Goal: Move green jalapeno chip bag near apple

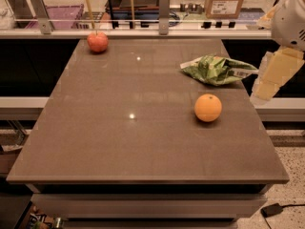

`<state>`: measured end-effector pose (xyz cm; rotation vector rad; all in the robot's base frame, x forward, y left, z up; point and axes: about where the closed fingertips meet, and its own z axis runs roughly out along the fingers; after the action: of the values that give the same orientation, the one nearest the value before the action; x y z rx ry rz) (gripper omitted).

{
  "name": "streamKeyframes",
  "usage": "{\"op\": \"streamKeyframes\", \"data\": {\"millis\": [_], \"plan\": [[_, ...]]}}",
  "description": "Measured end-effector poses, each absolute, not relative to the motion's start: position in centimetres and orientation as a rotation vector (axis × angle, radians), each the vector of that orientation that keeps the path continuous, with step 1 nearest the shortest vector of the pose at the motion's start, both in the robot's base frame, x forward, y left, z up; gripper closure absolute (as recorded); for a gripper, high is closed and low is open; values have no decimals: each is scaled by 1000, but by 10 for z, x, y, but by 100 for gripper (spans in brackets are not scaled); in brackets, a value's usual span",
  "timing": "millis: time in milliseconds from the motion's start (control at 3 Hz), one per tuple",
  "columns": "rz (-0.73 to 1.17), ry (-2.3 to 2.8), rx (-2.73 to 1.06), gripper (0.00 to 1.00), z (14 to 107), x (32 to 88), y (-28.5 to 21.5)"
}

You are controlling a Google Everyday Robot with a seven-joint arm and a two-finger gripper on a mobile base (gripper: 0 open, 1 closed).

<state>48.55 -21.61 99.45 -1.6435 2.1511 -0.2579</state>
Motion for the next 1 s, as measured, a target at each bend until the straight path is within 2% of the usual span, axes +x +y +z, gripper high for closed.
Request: {"op": "streamKeyframes", "data": {"millis": [667,1000], "plan": [[-318,2106,-1583,0,978,537,-225],[-405,2070,-1570,0,949,584,-245]]}}
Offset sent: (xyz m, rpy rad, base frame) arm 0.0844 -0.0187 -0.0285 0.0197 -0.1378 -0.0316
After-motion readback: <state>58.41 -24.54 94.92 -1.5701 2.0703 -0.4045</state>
